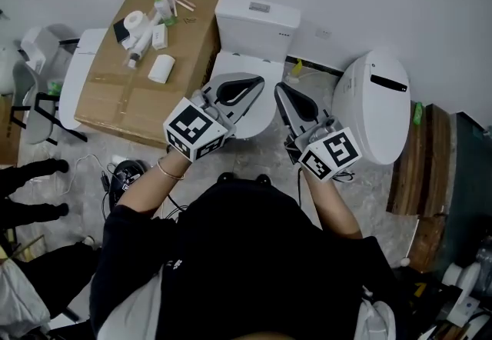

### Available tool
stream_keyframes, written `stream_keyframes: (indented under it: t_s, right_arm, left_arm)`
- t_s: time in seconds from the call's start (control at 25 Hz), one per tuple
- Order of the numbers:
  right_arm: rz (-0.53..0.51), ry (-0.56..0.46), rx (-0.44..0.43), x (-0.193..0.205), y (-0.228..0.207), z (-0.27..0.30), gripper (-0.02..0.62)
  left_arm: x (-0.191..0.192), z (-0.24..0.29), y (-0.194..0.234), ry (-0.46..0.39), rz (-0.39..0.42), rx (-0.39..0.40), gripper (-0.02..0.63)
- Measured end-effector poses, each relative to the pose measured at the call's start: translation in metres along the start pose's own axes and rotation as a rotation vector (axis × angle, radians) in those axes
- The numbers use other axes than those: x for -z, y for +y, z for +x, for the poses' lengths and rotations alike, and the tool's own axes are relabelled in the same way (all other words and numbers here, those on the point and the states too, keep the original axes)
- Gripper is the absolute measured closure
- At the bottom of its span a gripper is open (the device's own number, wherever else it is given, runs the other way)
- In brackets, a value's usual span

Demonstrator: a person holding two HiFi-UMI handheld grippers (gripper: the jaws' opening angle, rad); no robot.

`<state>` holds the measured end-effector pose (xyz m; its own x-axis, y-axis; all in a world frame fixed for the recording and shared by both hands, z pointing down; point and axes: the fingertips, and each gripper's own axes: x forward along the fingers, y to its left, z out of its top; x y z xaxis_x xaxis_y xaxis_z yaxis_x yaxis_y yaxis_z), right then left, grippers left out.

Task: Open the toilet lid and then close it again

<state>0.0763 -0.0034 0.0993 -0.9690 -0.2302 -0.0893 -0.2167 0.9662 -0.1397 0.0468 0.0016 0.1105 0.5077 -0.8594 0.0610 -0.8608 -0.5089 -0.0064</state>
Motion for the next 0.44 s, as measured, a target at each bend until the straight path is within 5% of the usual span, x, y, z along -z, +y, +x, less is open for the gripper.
stream_keyframes:
  t_s: [0.44]
  right_arm:
    - [-0.006, 0.007, -0.001, 0.002, 0.013, -0.001, 0.577]
  left_arm:
    - [-0.004, -0.010, -0.006, -0.012, -0.002, 0.008, 0.603]
